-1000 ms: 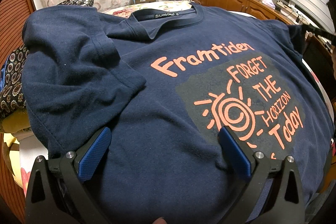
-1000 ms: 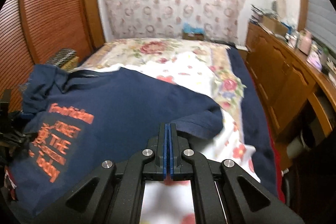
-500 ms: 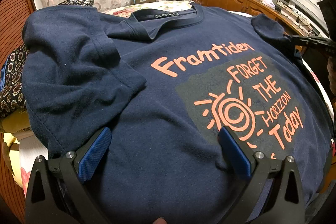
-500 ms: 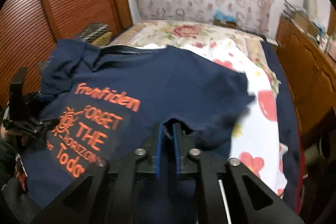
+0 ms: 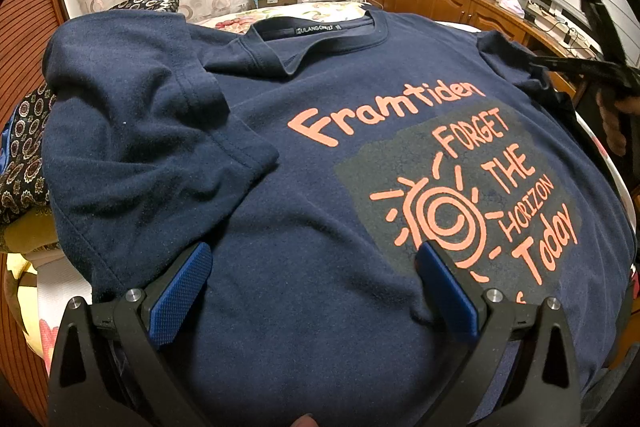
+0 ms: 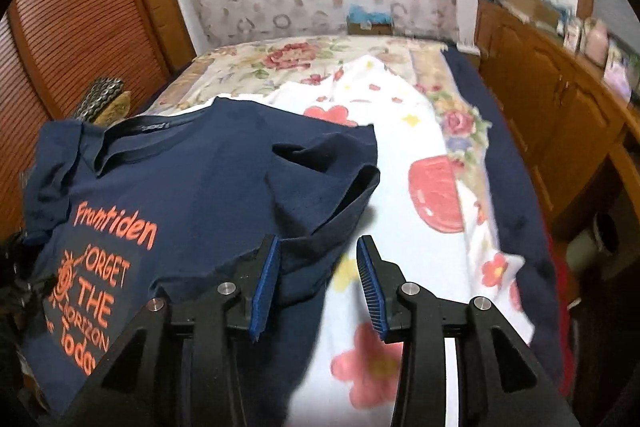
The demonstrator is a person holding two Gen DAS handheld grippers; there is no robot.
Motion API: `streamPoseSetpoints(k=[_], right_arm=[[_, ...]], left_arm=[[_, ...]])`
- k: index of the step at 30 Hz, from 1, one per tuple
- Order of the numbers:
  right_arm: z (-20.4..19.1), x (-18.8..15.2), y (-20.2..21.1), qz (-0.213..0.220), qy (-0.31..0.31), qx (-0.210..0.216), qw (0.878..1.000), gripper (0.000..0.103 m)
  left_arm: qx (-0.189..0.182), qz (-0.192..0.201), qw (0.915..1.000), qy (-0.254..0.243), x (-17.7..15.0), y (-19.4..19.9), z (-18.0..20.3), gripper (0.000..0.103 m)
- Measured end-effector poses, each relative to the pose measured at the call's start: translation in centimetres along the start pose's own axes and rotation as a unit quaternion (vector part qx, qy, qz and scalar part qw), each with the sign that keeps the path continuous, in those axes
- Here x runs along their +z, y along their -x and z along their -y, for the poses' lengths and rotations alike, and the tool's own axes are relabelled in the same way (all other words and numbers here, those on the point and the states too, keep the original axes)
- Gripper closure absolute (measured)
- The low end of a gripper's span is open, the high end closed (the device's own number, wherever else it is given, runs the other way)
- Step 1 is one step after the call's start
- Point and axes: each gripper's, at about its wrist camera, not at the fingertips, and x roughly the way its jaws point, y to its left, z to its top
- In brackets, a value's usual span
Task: Fold small clothes
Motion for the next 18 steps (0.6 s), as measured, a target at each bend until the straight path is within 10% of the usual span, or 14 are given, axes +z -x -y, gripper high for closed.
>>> streamPoseSetpoints(k=[7,11,18], right_arm=[[0.5,2.0,-1.7,-0.011,-0.021,-0.002,1.0,0.062],[-0.5,2.7,-1.3,-0.006,0.01,0.001,1.0,0.096],[-3.5,4.6,0.9,0.045,0.05,0.018,0.998,0.097]], left_arm=[[0.0,0.0,1.0,0.0,0.0,0.0,0.0,0.0],[0.0,0.0,1.0,0.0,0.0,0.0,0.0,0.0],[0.0,0.0,1.0,0.0,0.0,0.0,0.0,0.0]])
